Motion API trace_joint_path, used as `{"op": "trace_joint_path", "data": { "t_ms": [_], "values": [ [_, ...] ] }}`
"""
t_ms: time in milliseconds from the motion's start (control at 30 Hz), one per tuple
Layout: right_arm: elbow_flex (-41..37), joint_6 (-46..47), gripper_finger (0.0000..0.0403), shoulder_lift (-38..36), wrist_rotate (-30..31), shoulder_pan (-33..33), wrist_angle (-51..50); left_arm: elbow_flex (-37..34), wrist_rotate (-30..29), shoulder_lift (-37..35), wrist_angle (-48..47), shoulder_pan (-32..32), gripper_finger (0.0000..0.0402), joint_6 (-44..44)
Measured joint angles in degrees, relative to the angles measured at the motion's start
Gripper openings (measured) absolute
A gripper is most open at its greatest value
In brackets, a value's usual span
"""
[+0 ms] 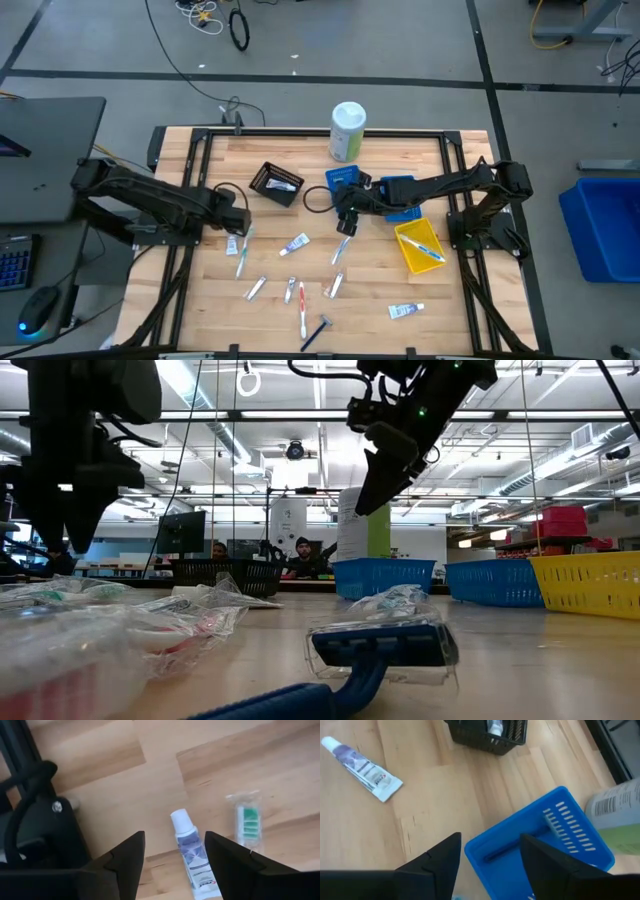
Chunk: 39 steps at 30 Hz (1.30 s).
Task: Pick & Place Travel size toiletries
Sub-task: Put the toothpaste into the black basket
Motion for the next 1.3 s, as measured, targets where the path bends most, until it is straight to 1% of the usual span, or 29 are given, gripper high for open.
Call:
{"op": "trace_joint_path", "data": {
  "t_ms": [167, 300, 467, 633, 800, 1000, 1300],
  "values": [
    [0.0, -0.1, 0.0202, 0.0, 0.0, 0.0, 0.7, 0.0, 0.2, 2.9, 2.6, -2.1, 0.0213, -4.1],
    [0.0, -0.1, 0.0198, 0.0, 0.0, 0.0, 1.0, 0.0, 1.8, 6.4, 5.6, -3.3, 0.0213, -6.0],
    [0.0, -0.1, 0.0198, 0.0, 0.0, 0.0, 1.9, -0.1, 4.6, 10.4, 5.7, -3.5, 0.0213, -8.4],
    [0.0, -0.1, 0.0206, 0.0, 0.0, 0.0, 2.0, 0.0, 5.4, 13.7, 6.8, -3.5, 0.0213, -8.2],
    [0.0, -0.1, 0.0214, 0.0, 0.0, 0.0, 2.0, 0.0, 5.4, 16.3, 11.7, -3.5, 0.0208, -5.8],
    [0.0, -0.1, 0.0217, 0.0, 0.0, 0.0, 2.1, 0.0, 5.2, 17.2, 12.6, -3.4, 0.0181, -4.3],
    [0.0, -0.1, 0.0198, 0.0, -0.1, 0.0, 2.8, 0.0, 4.4, 17.4, 15.4, -3.4, 0.0114, 0.7]
  ]
}}
